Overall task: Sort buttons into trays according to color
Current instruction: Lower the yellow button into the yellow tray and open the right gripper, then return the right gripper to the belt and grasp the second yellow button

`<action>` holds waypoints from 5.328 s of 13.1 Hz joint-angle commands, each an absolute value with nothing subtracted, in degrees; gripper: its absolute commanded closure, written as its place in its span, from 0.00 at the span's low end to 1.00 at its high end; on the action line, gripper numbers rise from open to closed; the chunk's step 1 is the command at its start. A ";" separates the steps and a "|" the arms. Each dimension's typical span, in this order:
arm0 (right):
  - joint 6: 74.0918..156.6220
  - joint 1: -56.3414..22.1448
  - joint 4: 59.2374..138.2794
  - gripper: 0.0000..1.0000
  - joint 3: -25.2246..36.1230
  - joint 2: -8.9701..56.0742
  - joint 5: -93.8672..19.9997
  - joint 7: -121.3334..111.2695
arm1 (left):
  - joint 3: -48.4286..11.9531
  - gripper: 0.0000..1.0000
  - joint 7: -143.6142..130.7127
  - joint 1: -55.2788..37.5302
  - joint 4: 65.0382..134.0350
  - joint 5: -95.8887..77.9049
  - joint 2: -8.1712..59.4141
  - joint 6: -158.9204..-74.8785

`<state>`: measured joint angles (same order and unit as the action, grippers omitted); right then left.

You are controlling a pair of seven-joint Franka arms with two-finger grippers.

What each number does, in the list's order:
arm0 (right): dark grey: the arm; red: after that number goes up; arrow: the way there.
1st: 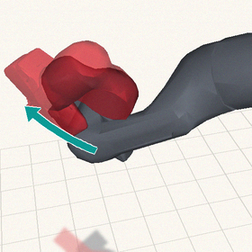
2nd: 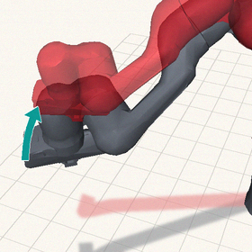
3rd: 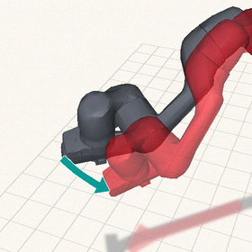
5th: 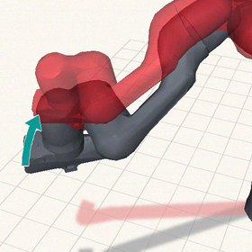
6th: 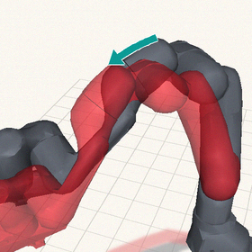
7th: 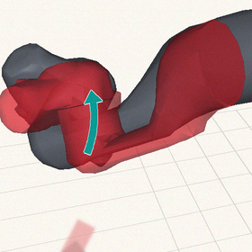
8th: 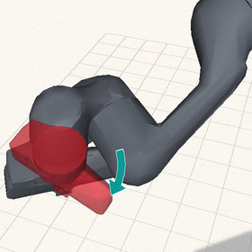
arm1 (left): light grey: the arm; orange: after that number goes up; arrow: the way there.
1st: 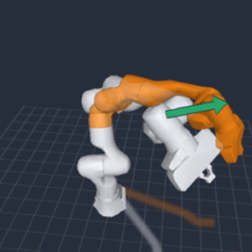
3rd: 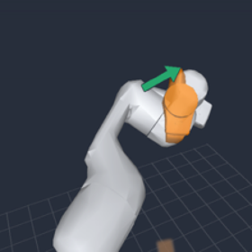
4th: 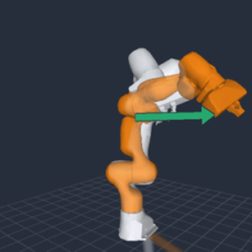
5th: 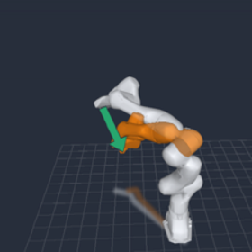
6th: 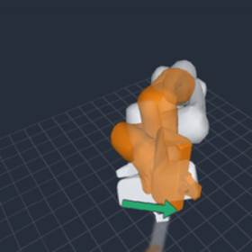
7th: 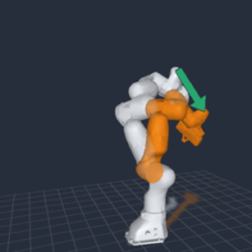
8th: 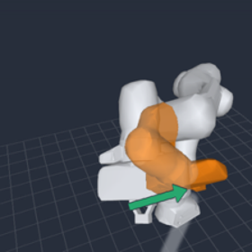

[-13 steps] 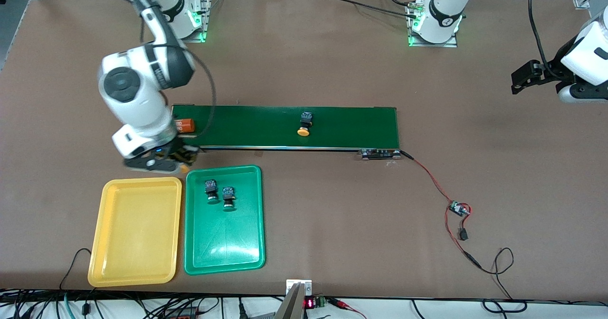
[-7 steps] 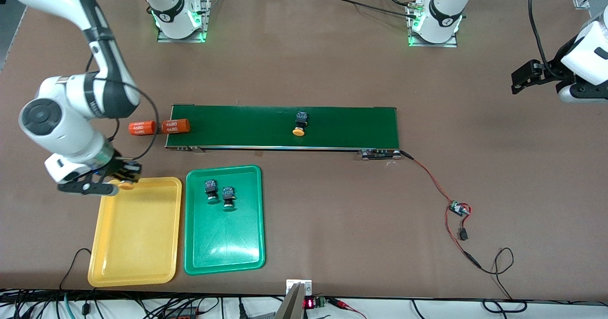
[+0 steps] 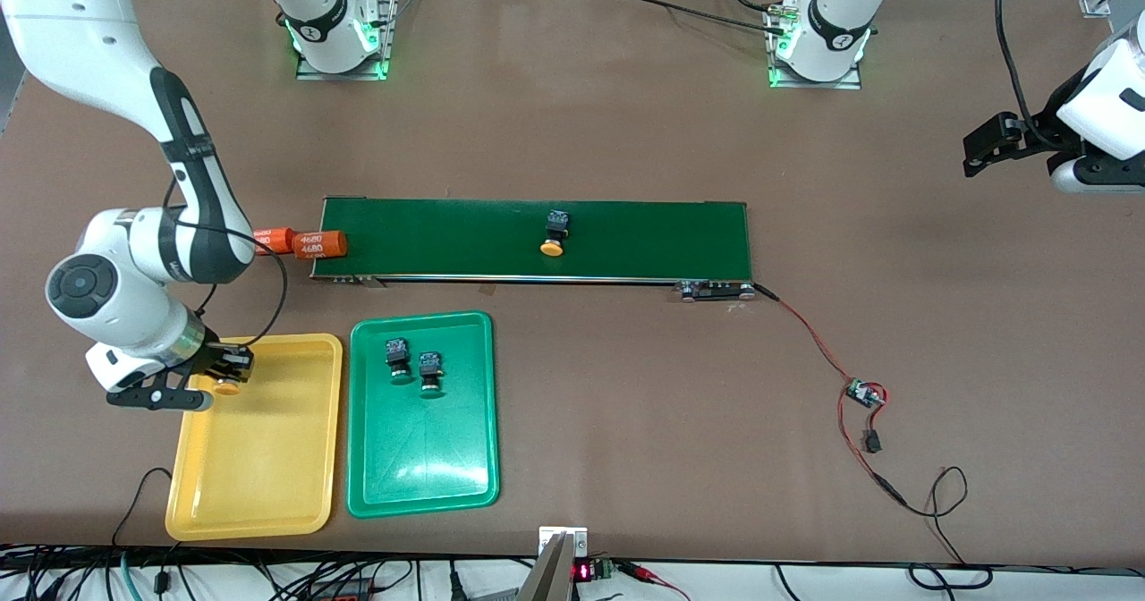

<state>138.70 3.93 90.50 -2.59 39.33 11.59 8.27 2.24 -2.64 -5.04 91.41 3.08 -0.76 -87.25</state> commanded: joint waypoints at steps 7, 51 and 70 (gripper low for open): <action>143.17 3.96 89.30 0.27 -1.41 43.24 13.62 8.18 | 2.20 0.00 -1.32 -5.10 91.14 3.87 -1.41 -86.31; 135.79 -4.39 128.41 0.00 -30.06 9.92 8.58 49.22 | 2.20 0.00 -1.32 -5.10 91.05 3.78 -1.41 -86.22; 144.40 -4.13 128.23 0.19 -25.76 16.96 16.87 45.27 | 2.20 0.00 -1.32 -5.10 91.05 3.78 -1.41 -86.31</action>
